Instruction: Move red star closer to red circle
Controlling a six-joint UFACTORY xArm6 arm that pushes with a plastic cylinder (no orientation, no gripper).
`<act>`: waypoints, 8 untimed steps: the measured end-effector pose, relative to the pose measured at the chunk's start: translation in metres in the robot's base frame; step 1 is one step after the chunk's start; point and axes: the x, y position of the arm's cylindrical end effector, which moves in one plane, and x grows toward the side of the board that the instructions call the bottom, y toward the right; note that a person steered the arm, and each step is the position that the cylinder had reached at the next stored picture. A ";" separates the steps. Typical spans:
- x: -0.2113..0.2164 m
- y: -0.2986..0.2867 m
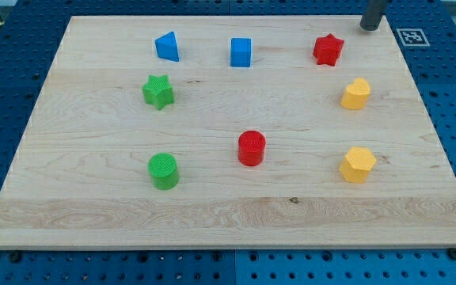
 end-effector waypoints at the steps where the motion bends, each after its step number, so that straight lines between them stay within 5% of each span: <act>1: 0.009 -0.003; 8: 0.069 -0.024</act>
